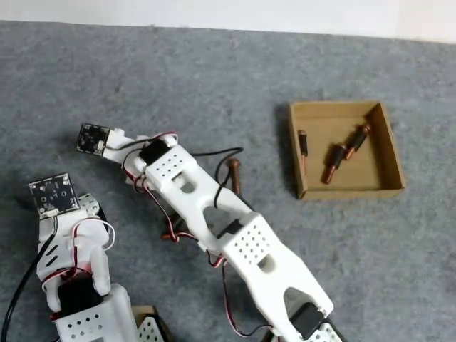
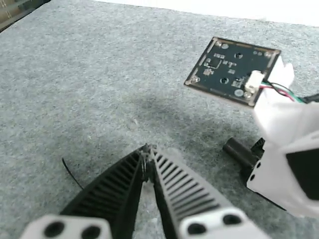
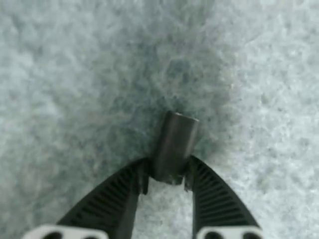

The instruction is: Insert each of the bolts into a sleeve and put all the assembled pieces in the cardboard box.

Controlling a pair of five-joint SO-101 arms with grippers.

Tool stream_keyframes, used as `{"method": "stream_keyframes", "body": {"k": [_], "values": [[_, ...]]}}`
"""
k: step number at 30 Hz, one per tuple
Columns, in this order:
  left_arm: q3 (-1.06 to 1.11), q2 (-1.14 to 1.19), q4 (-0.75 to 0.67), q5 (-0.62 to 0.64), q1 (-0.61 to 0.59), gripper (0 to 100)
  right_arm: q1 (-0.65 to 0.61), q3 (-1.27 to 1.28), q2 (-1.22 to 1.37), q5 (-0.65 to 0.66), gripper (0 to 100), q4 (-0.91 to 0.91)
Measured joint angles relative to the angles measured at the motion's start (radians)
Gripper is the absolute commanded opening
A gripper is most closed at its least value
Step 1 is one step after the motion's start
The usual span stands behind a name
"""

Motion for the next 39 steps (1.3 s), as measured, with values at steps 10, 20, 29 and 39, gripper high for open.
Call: {"method": "stream_keyframes", "body": {"k": [10, 20, 29, 39], "values": [[0.0, 0.0, 0.0, 0.0, 0.0, 1, 0.002, -0.115, 0.058, -0.103, 0.8, 0.041], [0.002, 0.0, 0.0, 0.0, 0.0, 1, 0.003, -0.123, 0.061, -0.103, 0.5, 0.041], [0.012, 0.002, 0.0, 0.0, 0.0, 1, 0.008, -0.247, 0.072, -0.106, 0.5, 0.18], [0.012, 0.002, -0.003, 0.0, 0.0, 1, 0.141, -0.735, 0.097, -0.192, 0.5, 0.592]]}}
